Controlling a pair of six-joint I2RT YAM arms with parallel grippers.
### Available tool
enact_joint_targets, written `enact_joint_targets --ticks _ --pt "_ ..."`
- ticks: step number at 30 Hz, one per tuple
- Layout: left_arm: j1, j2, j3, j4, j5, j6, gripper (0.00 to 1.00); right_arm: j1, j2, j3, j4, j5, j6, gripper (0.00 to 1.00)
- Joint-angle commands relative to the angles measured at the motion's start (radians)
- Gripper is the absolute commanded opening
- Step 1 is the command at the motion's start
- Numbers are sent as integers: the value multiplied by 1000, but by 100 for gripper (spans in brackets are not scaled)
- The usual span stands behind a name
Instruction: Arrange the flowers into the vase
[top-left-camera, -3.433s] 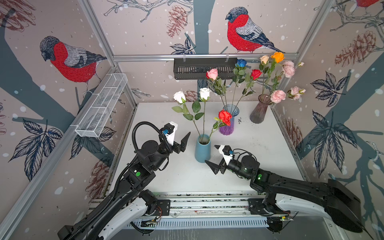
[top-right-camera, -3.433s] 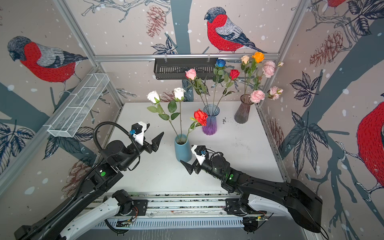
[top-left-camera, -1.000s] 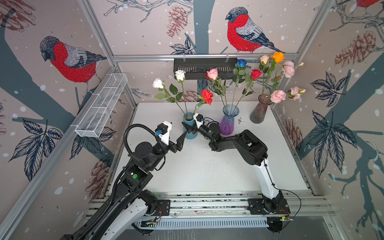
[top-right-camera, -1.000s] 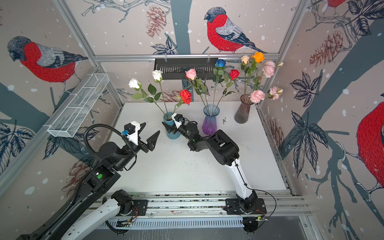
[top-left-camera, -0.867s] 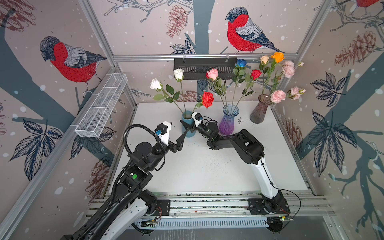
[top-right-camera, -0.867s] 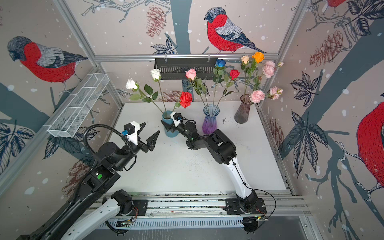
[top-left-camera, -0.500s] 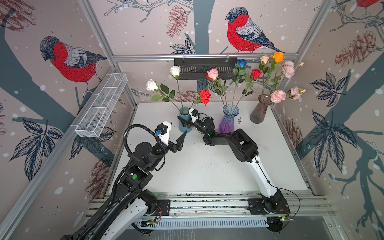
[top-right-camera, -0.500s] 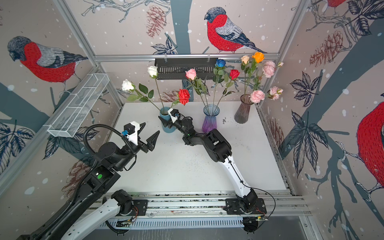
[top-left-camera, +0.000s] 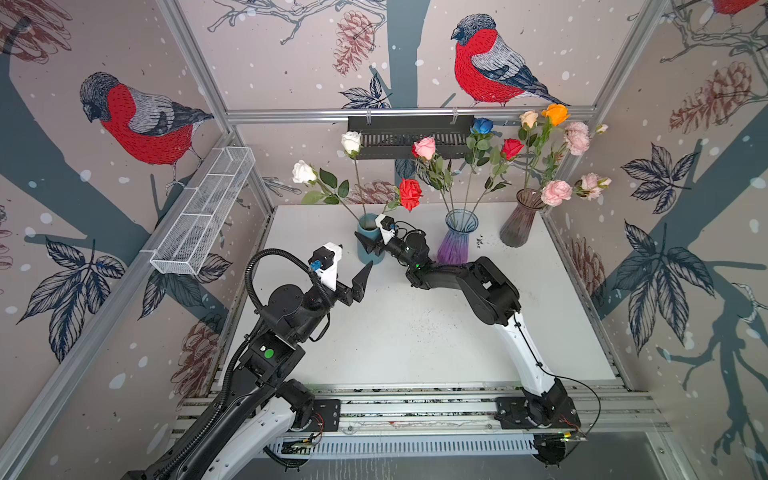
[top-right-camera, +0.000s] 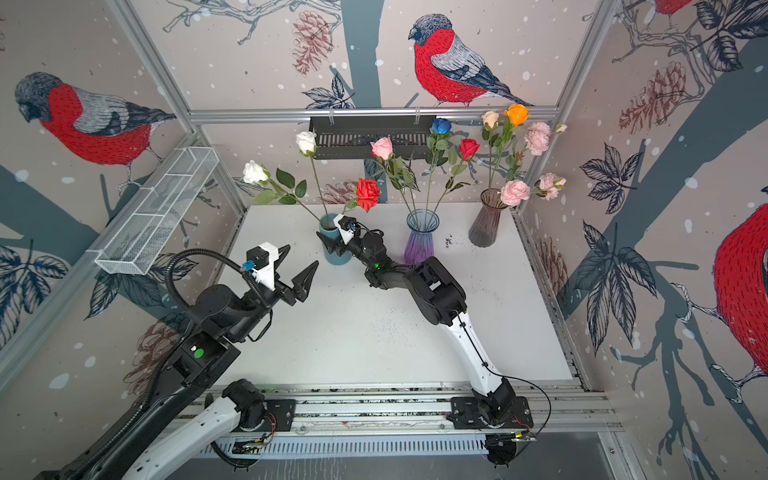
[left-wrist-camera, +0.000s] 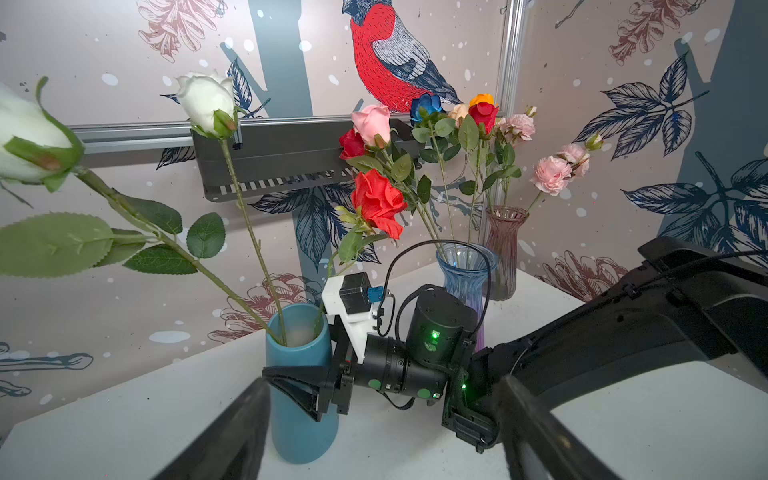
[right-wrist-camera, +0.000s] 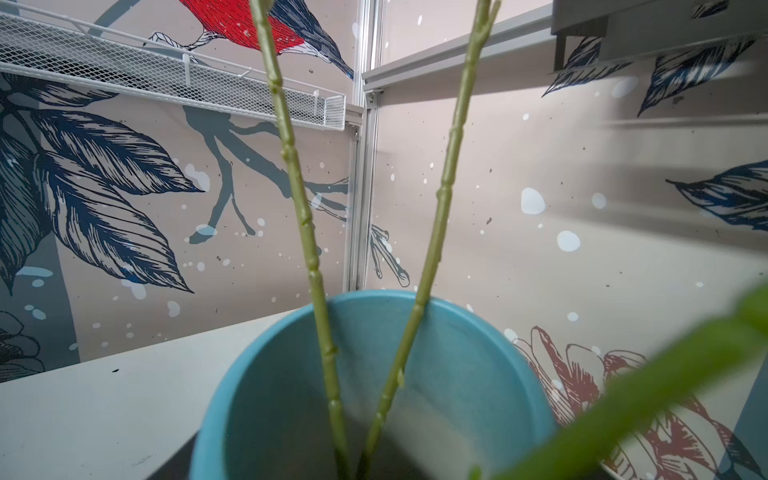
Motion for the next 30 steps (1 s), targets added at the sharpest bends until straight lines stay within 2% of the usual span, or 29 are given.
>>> enact_joint_targets --ticks 1,11,24,28,30 --pt "3 -5 10 28 3 8 85 -1 -28 20 4 -8 -6 29" --pt "4 -17 7 32 2 7 85 5 -77 33 -79 -3 -26 29" --pt "10 -20 7 35 13 1 85 -2 -128 -62 -36 13 18 29" --pt "14 -17 7 36 19 0 85 -5 -131 -76 -40 20 35 36" --pt "17 -13 8 36 24 -3 85 -10 -130 -73 -53 34 55 43"
